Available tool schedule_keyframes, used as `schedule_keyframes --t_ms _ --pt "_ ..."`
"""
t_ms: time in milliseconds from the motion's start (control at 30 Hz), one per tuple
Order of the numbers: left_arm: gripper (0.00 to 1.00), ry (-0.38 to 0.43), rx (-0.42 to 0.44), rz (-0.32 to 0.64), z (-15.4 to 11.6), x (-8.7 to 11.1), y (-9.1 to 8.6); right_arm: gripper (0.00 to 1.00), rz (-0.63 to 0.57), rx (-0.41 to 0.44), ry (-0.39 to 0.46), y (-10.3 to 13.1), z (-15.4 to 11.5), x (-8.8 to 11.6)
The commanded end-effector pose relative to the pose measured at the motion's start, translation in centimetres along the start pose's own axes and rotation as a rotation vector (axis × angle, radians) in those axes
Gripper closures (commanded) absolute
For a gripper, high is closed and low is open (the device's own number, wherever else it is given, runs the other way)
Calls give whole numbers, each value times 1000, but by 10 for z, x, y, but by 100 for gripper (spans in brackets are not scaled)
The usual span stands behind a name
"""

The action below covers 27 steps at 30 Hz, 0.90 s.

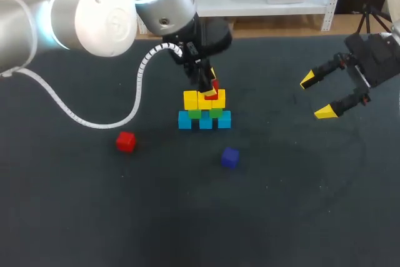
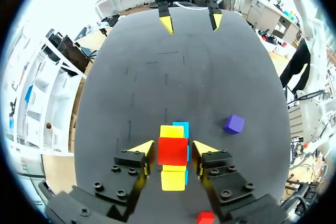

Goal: Place the blue cubes, place green cubes on the blue cubes, place the yellow cubes on the green cubes, then place the red cubes on the yellow cubes, and place purple cube on the red cubes.

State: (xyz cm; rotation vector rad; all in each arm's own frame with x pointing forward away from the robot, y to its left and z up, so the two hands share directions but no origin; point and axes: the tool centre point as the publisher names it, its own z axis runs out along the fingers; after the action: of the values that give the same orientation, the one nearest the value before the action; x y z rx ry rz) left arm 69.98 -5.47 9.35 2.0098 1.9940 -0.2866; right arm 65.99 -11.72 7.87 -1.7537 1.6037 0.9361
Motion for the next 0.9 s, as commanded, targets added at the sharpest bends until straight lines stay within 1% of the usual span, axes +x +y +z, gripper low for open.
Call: schedule_keyframes --t_ms 33,100,133,167,267,367,467,633,733,900 --pt "38 2 7 0 2 -1 4 0 -1 0 -1 0 0 0" --pt "28 2 5 -1 1 -1 5 0 -1 0 -1 0 0 0" --pt "26 1 4 -3 1 -1 5 0 -1 0 -1 0 0 0" --pt "19 1 3 -4 0 -1 6 0 -1 0 -1 0 0 0" --pt "6 -3 -7 -7 -5 -1 7 0 -1 0 -1 0 0 0" --pt "0 -11 -32 -13 -14 -1 8 0 -1 0 -1 0 0 0" --pt "0 -19 -54 -21 -26 2 8 0 -1 0 -1 0 0 0" --pt "0 -11 -96 -33 -48 15 3 0 -1 0 -1 0 0 0" --pt "0 -16 -121 -51 -63 27 -6 0 -1 0 -1 0 0 0" --pt "0 -17 -138 -23 -82 50 -31 0 -1 0 -1 0 0 0"
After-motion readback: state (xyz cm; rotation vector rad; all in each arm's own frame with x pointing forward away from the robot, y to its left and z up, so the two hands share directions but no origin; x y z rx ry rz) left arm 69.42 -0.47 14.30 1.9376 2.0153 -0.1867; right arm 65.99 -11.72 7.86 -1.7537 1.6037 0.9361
